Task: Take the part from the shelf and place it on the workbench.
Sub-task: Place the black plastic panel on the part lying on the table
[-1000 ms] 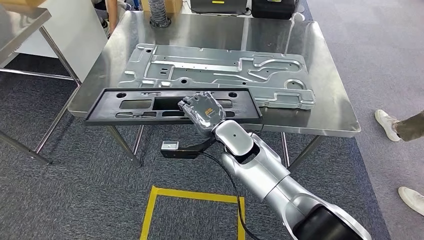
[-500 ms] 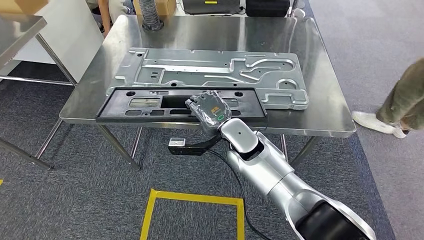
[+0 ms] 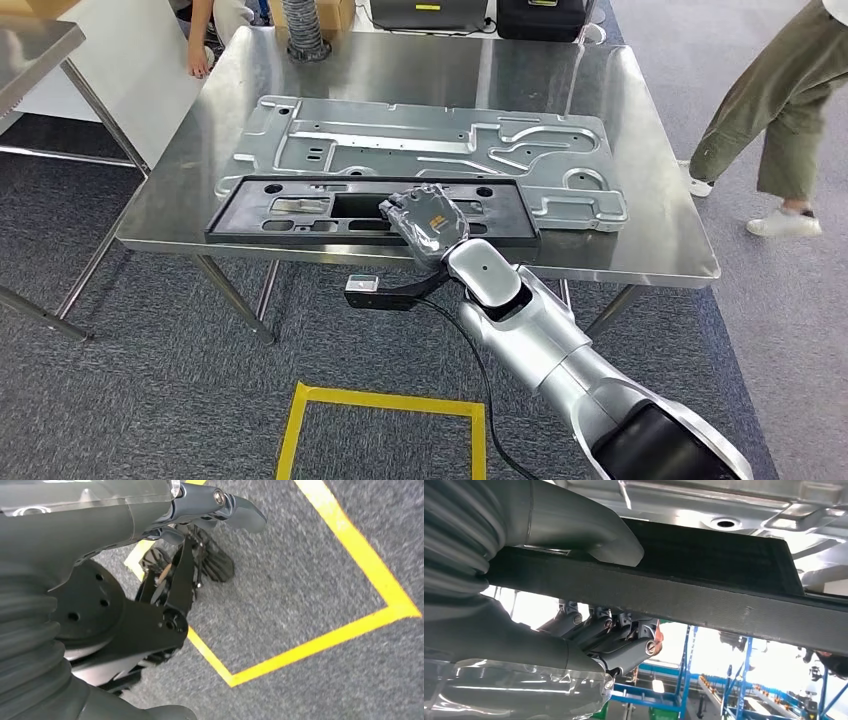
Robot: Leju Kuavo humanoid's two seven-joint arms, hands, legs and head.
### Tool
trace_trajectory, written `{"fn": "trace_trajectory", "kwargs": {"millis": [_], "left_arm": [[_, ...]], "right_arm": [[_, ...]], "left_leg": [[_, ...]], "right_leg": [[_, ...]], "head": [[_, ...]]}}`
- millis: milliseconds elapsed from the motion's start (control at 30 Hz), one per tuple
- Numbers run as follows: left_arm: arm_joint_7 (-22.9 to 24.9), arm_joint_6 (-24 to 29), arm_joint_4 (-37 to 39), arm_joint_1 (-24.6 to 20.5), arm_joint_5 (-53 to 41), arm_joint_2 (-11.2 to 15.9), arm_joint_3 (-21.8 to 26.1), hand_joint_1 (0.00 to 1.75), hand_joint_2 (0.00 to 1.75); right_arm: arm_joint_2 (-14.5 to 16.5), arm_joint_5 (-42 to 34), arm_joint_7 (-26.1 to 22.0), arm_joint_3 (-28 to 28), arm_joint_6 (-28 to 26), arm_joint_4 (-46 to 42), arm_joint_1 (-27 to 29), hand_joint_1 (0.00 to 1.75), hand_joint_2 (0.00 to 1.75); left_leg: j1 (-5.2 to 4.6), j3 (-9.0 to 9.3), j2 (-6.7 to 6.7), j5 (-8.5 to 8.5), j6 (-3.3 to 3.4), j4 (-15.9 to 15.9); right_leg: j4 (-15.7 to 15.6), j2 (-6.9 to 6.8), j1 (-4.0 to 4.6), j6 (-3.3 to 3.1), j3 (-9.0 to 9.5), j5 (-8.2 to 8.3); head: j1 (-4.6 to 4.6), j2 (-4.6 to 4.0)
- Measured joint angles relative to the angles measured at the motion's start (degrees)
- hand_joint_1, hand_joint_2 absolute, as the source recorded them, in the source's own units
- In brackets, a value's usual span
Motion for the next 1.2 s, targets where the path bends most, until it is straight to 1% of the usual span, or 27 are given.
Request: {"fn": "trace_trajectory", "kwargs": {"millis": [33,67,100,133,200,233,267,300,333,400,467,533,567,600,633,700,767,800,900,933,967,1000,1067,1100,1133,1167,1200], "left_arm": [[0.0,0.0,0.0,0.0,0.0,0.0,0.0,0.00,1.75],[0.0,-0.1,0.0,0.0,0.0,0.0,0.0,0.00,1.75],[0.0,-0.2,0.0,0.0,0.0,0.0,0.0,0.00,1.75],[0.0,-0.3,0.0,0.1,-0.1,0.0,0.0,0.00,1.75],[0.0,-0.6,0.0,0.0,-0.1,0.0,0.0,0.00,1.75],[0.0,-0.7,0.0,0.0,-0.2,0.0,0.0,0.00,1.75],[0.0,-0.7,0.0,-0.1,-0.3,0.0,0.0,0.00,1.75],[0.0,-0.8,0.0,-0.1,-0.4,0.0,0.0,0.00,1.75],[0.0,-0.8,0.0,-0.1,-0.4,-0.1,0.0,0.00,1.75],[0.0,-0.8,0.0,-0.2,-0.5,0.0,0.0,0.00,1.75],[0.1,-0.9,0.0,-0.2,-0.6,0.1,0.0,0.00,1.75],[0.2,-0.9,0.0,-0.3,-0.6,0.1,0.0,0.00,1.75],[0.3,-0.9,0.0,-0.3,-0.6,0.1,0.0,0.00,1.75],[0.3,-0.8,0.0,-0.2,-0.6,0.1,0.0,0.00,1.75],[0.4,-0.8,0.0,-0.2,-0.6,0.1,0.0,0.00,1.75],[0.4,-0.8,0.0,-0.2,-0.6,0.1,0.0,0.00,1.75],[0.4,-0.8,0.0,-0.3,-0.6,0.1,0.0,0.00,1.75],[0.4,-0.8,0.0,-0.3,-0.6,0.1,0.0,0.00,1.75],[0.4,-0.7,0.0,-0.3,-0.6,0.1,0.0,0.00,1.75],[0.4,-0.7,0.0,-0.3,-0.6,0.1,0.0,0.00,1.75],[0.4,-0.7,0.0,-0.3,-0.6,0.1,0.0,0.00,1.75],[0.4,-0.8,0.0,-0.4,-0.6,0.1,-0.1,0.00,1.75],[0.4,-0.8,0.0,-0.4,-0.6,0.1,-0.1,0.00,1.75],[0.4,-0.7,0.0,-0.3,-0.6,0.1,-0.1,0.00,1.75],[0.4,-0.7,0.0,-0.2,-0.6,0.1,-0.1,0.00,1.75],[0.4,-0.7,0.0,-0.2,-0.6,0.1,-0.1,0.00,1.75],[0.4,-0.7,0.0,-0.1,-0.6,0.1,-0.1,0.00,1.75]], "right_arm": [[-0.1,0.0,0.0,0.0,0.0,0.1,0.1,1.43,1.75],[-0.2,0.0,0.0,-0.1,0.0,0.3,0.2,1.43,1.75],[-0.3,0.0,0.0,-0.1,-0.1,0.4,0.4,1.43,1.75],[-0.5,0.0,0.0,-0.1,-0.2,0.6,0.5,1.43,1.75],[-0.7,0.0,0.0,-0.1,-0.6,0.7,0.6,1.43,1.75],[-0.7,0.0,0.1,-0.2,-0.9,0.7,0.6,1.43,1.75],[-0.8,0.1,0.2,-0.2,-1.1,0.8,0.6,1.43,1.75],[-0.9,0.2,0.2,-0.3,-1.3,0.9,0.7,1.43,1.75],[-1.1,0.3,0.3,-0.3,-1.4,0.9,0.8,1.43,1.75],[-1.3,0.4,0.5,-0.5,-1.5,1.1,1.0,1.43,1.75],[-1.3,0.6,0.7,-0.6,-1.5,1.1,1.2,1.43,1.75],[-1.3,0.9,0.8,-0.7,-1.6,1.1,1.3,1.43,1.75],[-1.4,1.1,0.8,-0.8,-1.6,1.2,1.5,1.43,1.75],[-1.4,1.3,0.8,-0.9,-1.6,1.2,1.7,1.43,1.75],[-1.4,1.5,0.8,-1.0,-1.6,1.3,1.9,1.43,1.75],[-1.3,1.6,0.7,-1.3,-1.6,1.3,2.2,1.43,1.75],[-1.3,1.6,0.7,-1.6,-1.6,1.3,2.1,1.43,1.75],[-1.3,1.6,0.8,-1.7,-1.6,1.3,2.1,1.43,1.75],[-1.3,1.6,0.7,-1.9,-1.6,1.2,2.2,1.43,1.75],[-1.3,1.6,0.7,-2.0,-1.6,1.2,2.1,1.43,1.75],[-1.4,1.6,0.7,-2.1,-1.6,1.2,2.1,1.43,1.75],[-1.4,1.6,0.7,-2.2,-1.6,1.2,2.1,1.43,1.75],[-1.6,1.6,0.6,-2.3,-1.6,1.2,2.3,1.43,1.75],[-1.7,1.7,0.5,-2.4,-1.6,1.3,2.4,1.43,1.75],[-1.8,1.7,0.3,-2.5,-1.6,1.4,2.5,1.43,1.75],[-1.8,1.8,0.1,-2.6,-1.7,1.5,2.5,1.43,1.75],[-1.9,1.9,0.0,-2.8,-1.7,1.5,2.5,1.43,1.75]], "left_leg": [[0.00,0.05,-0.01,-0.10,0.08,0.0],[0.00,0.15,-0.04,-0.23,0.11,0.1],[0.00,0.31,-0.09,-0.40,0.07,0.1],[0.00,0.53,-0.15,-0.60,-0.02,0.2],[-0.02,1.04,-0.24,-1.09,-0.34,0.3],[-0.11,1.15,-0.27,-1.31,-0.58,0.3],[-0.17,1.20,-0.27,-1.47,-0.87,0.4],[-0.22,1.22,-0.27,-1.58,-1.19,0.3],[-0.27,1.30,-0.26,-1.66,-1.54,0.2],[-0.29,1.11,-0.04,-2.17,-2.18,1.3],[-0.33,-0.91,0.18,-4.38,-2.56,5.9],[-0.33,-4.57,0.21,-7.54,-2.73,12.9],[-0.33,-6.22,0.22,-8.35,-2.78,15.7],[-0.34,-7.08,0.22,-8.10,-2.77,16.8],[-0.34,-7.09,0.22,-6.95,-2.69,16.1],[-0.36,-4.21,0.23,-2.39,-2.29,8.9],[-0.58,-1.21,0.20,0.32,-1.78,2.2],[-0.69,-0.67,0.16,0.44,-1.54,0.9],[-0.59,-0.37,0.08,0.18,-0.73,0.3],[-0.47,-0.18,0.09,0.19,-0.41,0.1],[-0.36,0.01,0.11,0.20,-0.12,-0.1],[-0.35,0.12,0.11,0.12,0.11,-0.2],[-0.37,0.22,0.09,-0.10,0.35,-0.1],[-0.38,0.31,0.04,-0.23,0.37,-0.1],[-0.38,0.46,-0.03,-0.40,0.31,0.0],[-0.38,0.68,-0.10,-0.61,0.23,0.1],[-0.38,0.96,-0.15,-0.86,0.09,0.1]], "right_leg": [[4.0,-0.02,-0.14,0.18,-2.31,-1.35],[6.7,-0.03,-0.29,0.31,-4.07,-1.77],[7.4,-0.05,-0.45,0.38,-4.88,-1.04],[5.6,-0.07,-0.58,0.38,-4.45,0.83],[-2.5,-0.12,-0.69,0.10,-1.17,5.58],[-6.0,-0.13,-0.58,-0.13,0.30,7.05],[-8.3,-0.12,-0.43,-0.35,1.20,7.72],[-9.1,-0.08,-0.25,-0.60,1.52,7.66],[-9.3,-0.02,-0.13,-0.86,1.55,7.57],[-9.7,0.03,-0.38,-1.54,2.07,7.51],[-10.1,-0.02,-0.65,-2.22,2.82,7.37],[-10.1,-0.05,-0.51,-2.62,3.23,7.03],[-10.1,-0.04,-0.41,-2.71,3.40,6.85],[-10.1,-0.01,-0.32,-2.73,3.58,6.67],[-10.0,0.04,-0.26,-2.71,3.81,6.47],[-9.9,0.15,-0.18,-2.52,4.48,5.92],[-9.8,0.21,0.06,-2.11,4.81,5.46],[-9.7,0.22,0.14,-1.87,4.77,5.35],[-9.6,0.17,0.17,-1.06,4.71,4.99],[-8.7,0.11,0.12,-0.75,4.34,4.36],[-6.6,0.06,0.04,-0.42,3.33,3.19],[-3.0,0.01,-0.13,-0.14,1.51,1.55],[5.1,-0.04,-0.35,0.30,-3.06,-1.30],[7.2,-0.05,-0.46,0.40,-4.56,-1.32],[6.8,-0.06,-0.53,0.40,-4.84,-0.09],[4.3,-0.07,-0.59,0.30,-4.08,2.04],[0.2,-0.08,-0.60,0.10,-2.39,4.63]], "head": [[0.00,0.00],[0.01,0.01],[0.01,0.00],[0.02,0.01],[0.01,0.01],[-0.02,0.01],[-0.02,0.00],[-0.05,0.00],[-0.06,0.00],[-0.10,0.00],[-0.29,-0.01],[-0.49,-0.01],[-0.50,-0.01],[-0.50,-0.01],[-0.51,0.00],[-0.52,0.00],[-0.52,-0.01],[-0.51,-0.01],[-0.49,0.00],[-0.44,0.00],[-0.40,0.00],[-0.36,-0.01],[-0.33,-0.01],[-0.32,0.00],[-0.32,0.00],[-0.31,0.00],[-0.31,0.00]]}}
